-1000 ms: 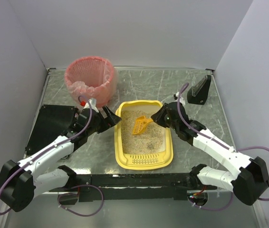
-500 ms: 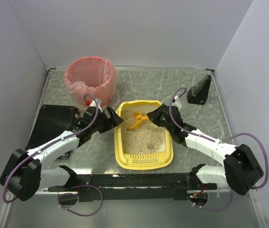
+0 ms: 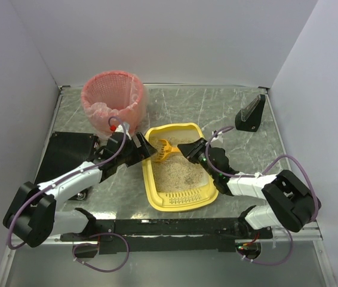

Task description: Clean the litter box

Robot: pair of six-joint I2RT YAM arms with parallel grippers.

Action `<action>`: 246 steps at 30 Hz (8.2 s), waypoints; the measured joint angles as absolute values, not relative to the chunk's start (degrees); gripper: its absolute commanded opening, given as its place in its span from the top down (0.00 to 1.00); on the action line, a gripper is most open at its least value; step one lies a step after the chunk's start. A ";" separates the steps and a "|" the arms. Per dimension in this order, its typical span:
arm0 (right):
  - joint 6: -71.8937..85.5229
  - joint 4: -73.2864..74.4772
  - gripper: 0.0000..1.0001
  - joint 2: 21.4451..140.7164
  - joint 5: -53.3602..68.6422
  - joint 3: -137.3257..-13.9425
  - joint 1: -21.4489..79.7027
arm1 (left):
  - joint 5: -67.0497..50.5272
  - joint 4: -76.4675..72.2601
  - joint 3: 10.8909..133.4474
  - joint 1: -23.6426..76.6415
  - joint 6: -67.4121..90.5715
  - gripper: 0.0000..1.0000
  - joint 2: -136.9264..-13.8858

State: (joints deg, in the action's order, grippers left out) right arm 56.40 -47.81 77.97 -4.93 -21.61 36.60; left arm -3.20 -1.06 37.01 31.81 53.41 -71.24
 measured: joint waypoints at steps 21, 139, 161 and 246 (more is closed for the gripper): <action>61.54 -45.69 1.00 69.34 -5.10 -16.27 34.28 | -1.17 2.94 38.30 31.81 54.24 0.03 -71.09; 70.28 -16.27 1.00 76.42 30.57 -63.48 19.75 | 11.94 17.39 29.69 31.07 52.88 0.03 -39.35; 16.91 3.31 1.00 117.47 10.94 -118.04 37.36 | 11.88 22.22 24.86 31.03 57.98 0.03 -29.87; 16.01 32.08 1.00 39.33 15.62 -47.29 20.95 | -3.77 38.15 105.25 37.93 -14.50 0.76 -120.40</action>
